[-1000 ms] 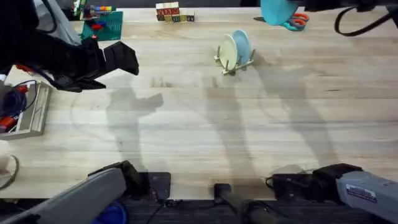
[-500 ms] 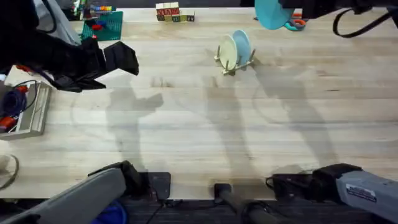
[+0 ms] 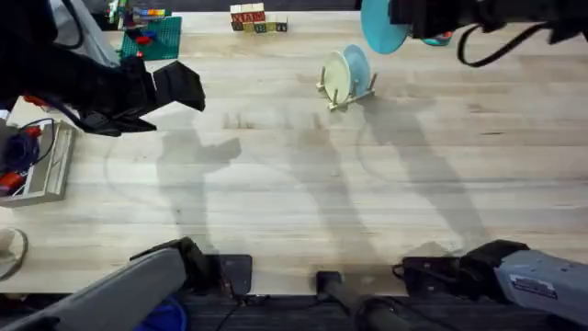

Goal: Pick up the plates from the table one by one and place each into a slot on the dish rack.

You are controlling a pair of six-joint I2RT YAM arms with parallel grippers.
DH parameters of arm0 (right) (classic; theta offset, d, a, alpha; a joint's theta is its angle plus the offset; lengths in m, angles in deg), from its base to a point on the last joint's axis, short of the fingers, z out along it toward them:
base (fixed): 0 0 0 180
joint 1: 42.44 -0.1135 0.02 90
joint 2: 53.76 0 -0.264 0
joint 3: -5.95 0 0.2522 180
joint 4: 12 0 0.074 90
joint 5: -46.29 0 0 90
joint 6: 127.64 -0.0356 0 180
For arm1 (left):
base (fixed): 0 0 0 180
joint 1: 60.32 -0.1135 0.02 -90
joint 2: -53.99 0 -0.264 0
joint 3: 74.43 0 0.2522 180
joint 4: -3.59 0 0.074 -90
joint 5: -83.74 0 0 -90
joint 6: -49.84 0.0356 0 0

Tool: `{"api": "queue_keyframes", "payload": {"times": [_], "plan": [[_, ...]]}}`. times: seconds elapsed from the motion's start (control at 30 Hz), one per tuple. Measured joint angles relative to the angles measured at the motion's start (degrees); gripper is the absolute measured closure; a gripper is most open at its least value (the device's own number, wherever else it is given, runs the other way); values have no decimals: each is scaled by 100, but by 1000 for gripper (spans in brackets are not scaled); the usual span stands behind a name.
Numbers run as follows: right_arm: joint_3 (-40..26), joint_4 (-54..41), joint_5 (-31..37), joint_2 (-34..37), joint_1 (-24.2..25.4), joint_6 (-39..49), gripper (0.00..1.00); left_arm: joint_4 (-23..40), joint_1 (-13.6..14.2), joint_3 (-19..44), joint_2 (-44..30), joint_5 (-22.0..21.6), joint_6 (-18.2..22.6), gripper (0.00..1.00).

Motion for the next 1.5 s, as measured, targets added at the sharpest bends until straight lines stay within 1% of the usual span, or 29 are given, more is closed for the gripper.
{"api": "queue_keyframes", "payload": {"times": [0.2,0.43,0.73,1.5], "plan": [[0,33,256,332,-137,-161,971,0,0,0,0,0,0,6],[0,115,438,428,-151,-211,971,0,0,0,1,0,0,6],[-1,115,440,469,-156,-211,971,0,0,0,2,0,0,6],[0,115,433,1234,-158,-231,970,0,0,0,0,0,0,5]]}}
